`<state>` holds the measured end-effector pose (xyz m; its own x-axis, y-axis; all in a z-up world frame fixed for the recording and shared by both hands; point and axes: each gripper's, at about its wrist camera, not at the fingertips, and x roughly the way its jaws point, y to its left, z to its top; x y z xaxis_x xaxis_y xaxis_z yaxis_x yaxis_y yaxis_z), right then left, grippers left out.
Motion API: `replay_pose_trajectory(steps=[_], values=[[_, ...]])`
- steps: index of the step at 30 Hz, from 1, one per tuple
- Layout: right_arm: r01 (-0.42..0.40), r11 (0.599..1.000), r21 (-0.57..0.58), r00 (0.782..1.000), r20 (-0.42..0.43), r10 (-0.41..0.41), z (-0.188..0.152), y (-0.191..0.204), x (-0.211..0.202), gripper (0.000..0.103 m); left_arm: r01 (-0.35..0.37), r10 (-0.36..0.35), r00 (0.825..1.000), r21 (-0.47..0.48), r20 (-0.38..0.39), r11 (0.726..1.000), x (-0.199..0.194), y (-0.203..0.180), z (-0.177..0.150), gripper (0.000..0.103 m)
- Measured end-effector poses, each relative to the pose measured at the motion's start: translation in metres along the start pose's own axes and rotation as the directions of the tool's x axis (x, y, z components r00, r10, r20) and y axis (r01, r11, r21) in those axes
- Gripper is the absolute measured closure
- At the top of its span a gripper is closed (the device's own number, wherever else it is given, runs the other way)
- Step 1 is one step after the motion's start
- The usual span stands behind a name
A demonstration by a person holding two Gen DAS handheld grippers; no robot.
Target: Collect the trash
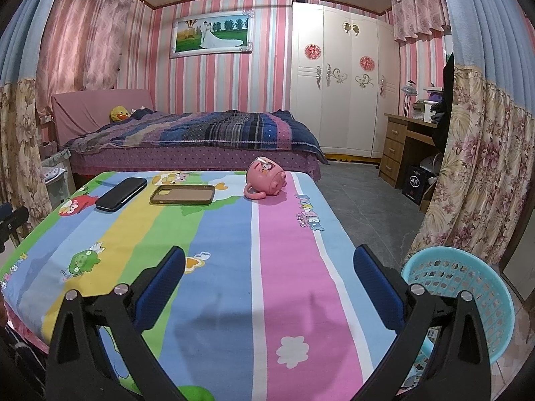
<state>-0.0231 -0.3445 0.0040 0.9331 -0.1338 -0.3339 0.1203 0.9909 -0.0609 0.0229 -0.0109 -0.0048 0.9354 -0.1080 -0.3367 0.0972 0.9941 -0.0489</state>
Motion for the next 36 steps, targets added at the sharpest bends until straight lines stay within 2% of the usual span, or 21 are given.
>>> replay_pose_trajectory(steps=[36], values=[[0.004, 1.0, 0.001, 1.0, -0.01, -0.004, 0.0001, -0.0008, 0.0024, 0.005, 0.004, -0.003, 1.0, 0.014, -0.014, 1.0, 0.003, 0.0005, -0.003, 0.005]])
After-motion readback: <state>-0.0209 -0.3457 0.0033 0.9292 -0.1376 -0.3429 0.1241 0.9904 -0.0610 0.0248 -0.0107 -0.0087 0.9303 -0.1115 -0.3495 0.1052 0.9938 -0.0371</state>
